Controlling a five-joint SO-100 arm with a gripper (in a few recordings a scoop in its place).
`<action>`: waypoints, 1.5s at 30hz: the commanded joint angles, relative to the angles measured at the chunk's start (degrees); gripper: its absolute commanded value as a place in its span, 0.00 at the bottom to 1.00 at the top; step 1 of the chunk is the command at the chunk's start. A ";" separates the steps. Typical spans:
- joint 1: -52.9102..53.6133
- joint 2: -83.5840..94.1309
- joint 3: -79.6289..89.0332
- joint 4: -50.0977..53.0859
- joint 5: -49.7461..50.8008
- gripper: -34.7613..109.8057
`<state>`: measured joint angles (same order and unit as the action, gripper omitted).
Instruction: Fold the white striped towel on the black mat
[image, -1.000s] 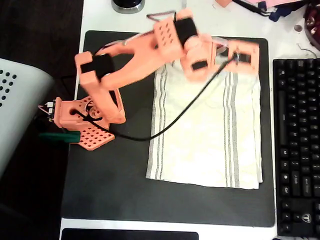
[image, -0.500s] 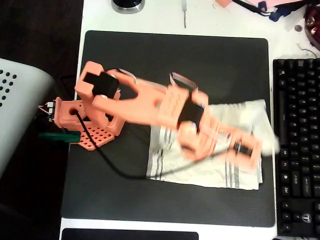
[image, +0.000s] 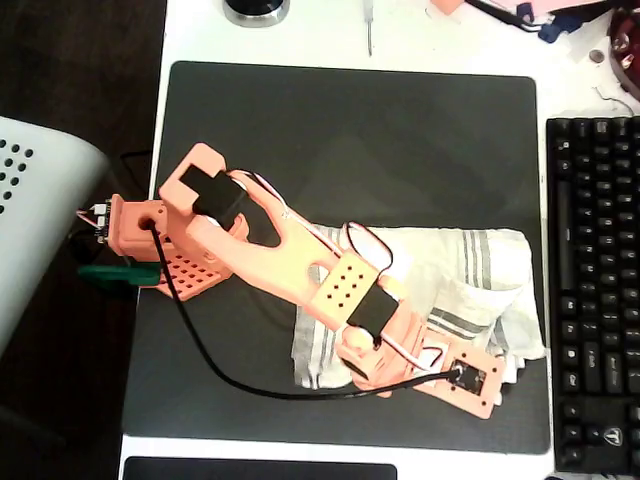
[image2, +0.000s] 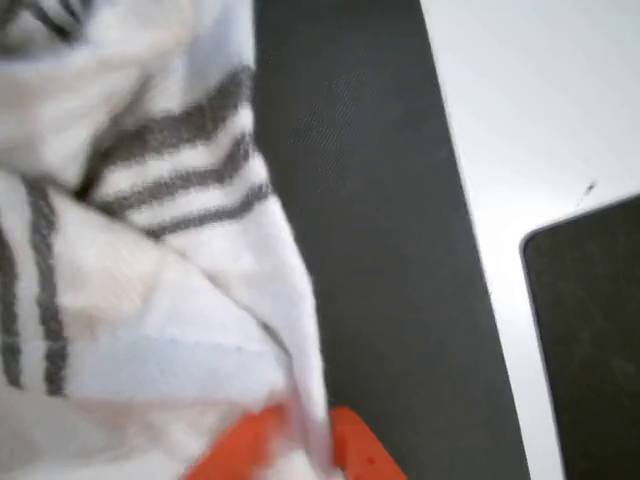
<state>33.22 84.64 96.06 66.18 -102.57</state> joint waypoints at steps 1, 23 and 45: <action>0.97 2.99 1.05 -0.26 -2.11 0.37; -30.15 6.50 -1.32 -2.20 18.90 0.33; -10.63 -12.74 -17.14 -23.55 8.70 0.28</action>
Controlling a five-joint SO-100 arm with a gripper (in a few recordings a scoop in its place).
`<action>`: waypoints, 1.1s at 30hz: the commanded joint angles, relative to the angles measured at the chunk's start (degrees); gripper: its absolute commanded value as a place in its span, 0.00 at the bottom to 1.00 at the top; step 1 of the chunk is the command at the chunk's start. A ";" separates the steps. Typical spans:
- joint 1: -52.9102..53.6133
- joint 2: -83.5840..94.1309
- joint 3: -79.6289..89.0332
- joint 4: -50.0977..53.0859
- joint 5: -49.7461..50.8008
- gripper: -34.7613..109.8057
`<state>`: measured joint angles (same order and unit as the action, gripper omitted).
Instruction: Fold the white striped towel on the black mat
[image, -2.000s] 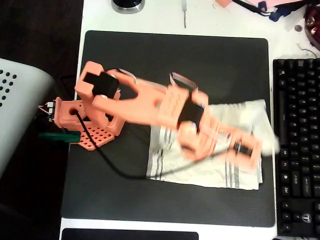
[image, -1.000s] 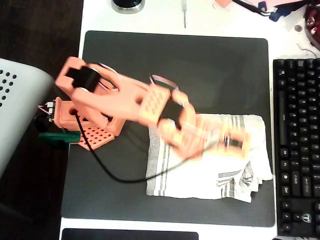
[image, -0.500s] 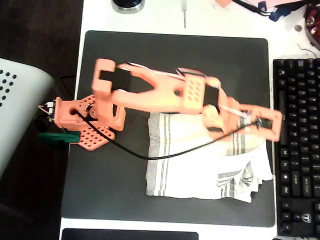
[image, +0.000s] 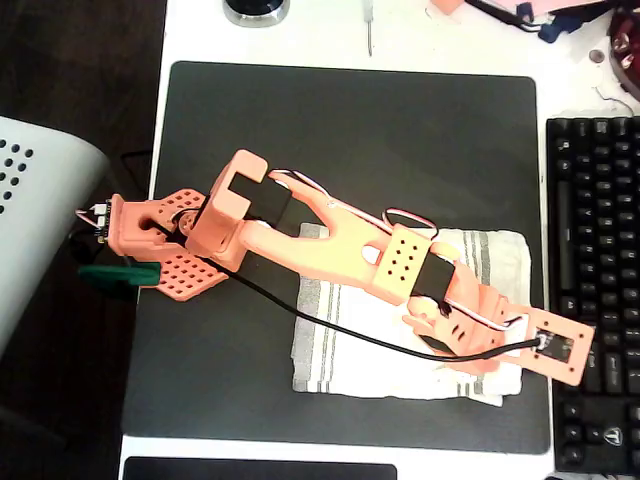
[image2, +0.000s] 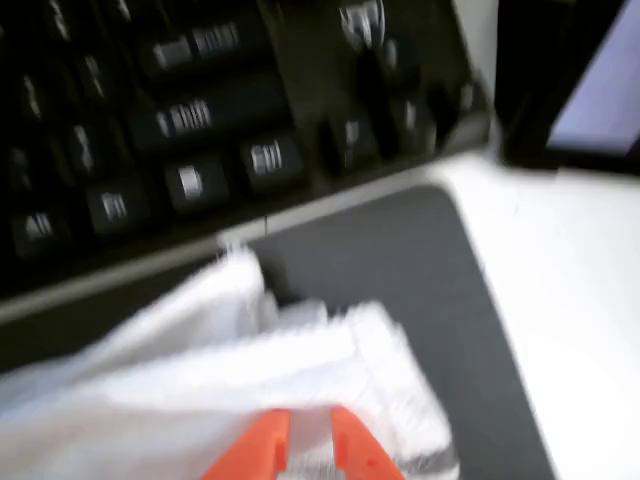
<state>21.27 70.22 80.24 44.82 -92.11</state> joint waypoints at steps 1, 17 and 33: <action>1.32 1.58 -1.05 -2.20 -2.02 0.28; -14.85 27.25 22.76 7.47 7.03 0.28; -21.09 10.20 26.72 -12.74 10.02 0.28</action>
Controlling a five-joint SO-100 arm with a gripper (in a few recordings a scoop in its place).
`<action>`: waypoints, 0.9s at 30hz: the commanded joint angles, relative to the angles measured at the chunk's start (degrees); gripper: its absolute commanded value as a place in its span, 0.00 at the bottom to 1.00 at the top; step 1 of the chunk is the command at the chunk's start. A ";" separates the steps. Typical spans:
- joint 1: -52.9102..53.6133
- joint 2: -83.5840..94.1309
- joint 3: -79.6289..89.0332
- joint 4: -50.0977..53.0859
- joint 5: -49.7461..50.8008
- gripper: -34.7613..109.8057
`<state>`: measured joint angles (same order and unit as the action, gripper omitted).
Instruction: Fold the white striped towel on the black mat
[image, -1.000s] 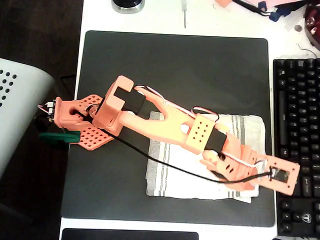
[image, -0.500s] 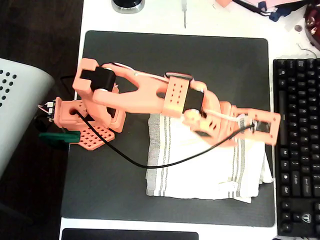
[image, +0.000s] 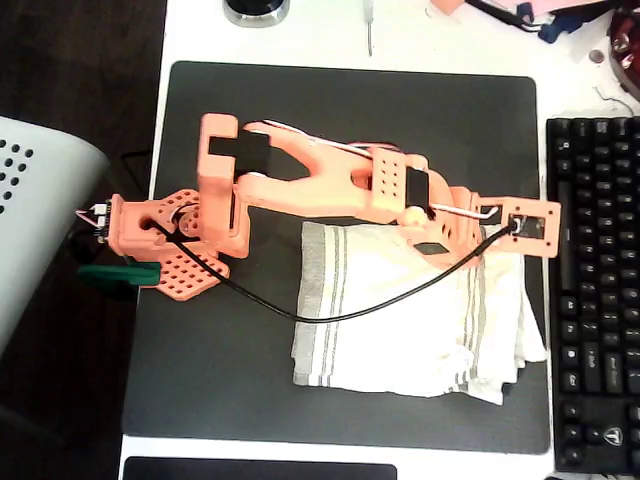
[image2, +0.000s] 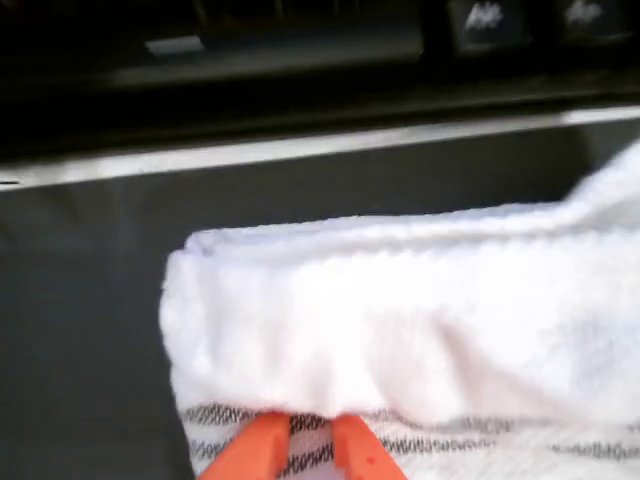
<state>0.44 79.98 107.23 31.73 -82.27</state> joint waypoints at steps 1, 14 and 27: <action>-0.26 1.23 -1.32 3.08 1.23 0.28; 4.31 30.94 5.89 31.99 -6.50 0.28; 4.92 45.44 32.43 43.95 -7.65 0.28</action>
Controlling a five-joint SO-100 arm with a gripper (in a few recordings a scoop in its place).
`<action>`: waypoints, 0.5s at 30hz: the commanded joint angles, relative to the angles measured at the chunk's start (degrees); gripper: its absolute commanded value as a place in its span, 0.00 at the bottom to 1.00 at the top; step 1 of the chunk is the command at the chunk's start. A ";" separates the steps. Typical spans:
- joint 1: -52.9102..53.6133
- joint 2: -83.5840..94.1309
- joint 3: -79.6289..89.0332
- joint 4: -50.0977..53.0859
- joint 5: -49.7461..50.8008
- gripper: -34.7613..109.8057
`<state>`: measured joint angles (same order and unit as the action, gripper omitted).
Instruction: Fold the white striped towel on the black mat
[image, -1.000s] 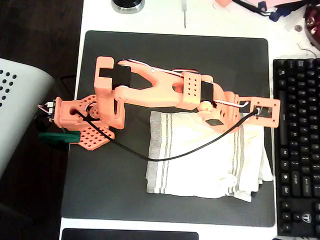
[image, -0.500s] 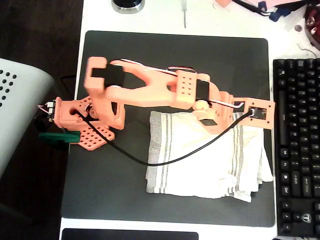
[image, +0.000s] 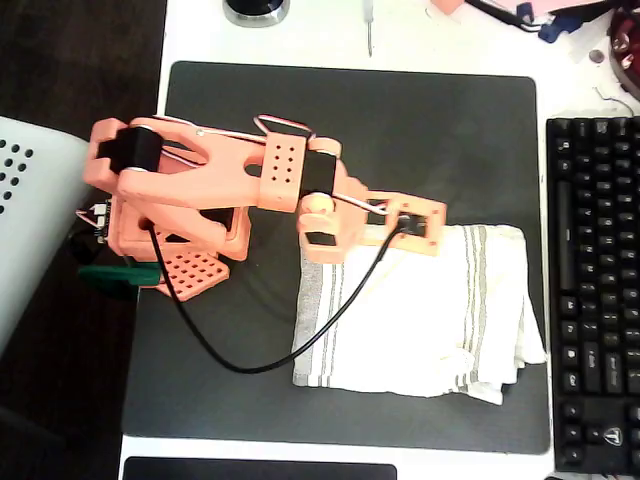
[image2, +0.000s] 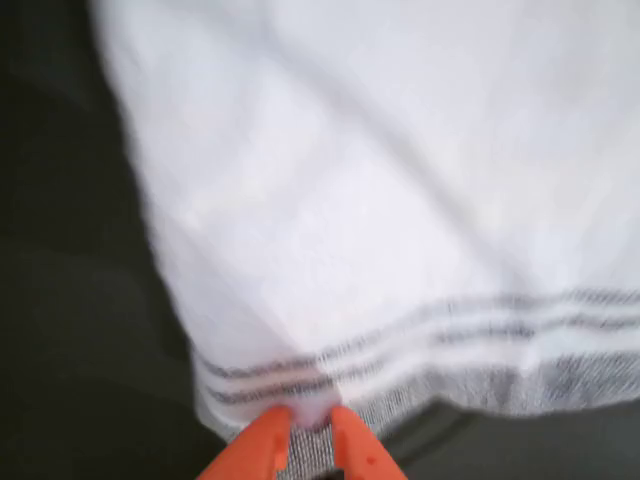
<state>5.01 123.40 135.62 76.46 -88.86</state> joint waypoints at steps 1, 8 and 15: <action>0.09 1.93 6.24 -3.34 -0.97 0.28; -4.22 0.00 10.90 -13.71 0.00 0.28; -2.81 3.43 -6.33 0.44 -0.53 0.28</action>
<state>1.14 124.37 136.32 73.30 -88.68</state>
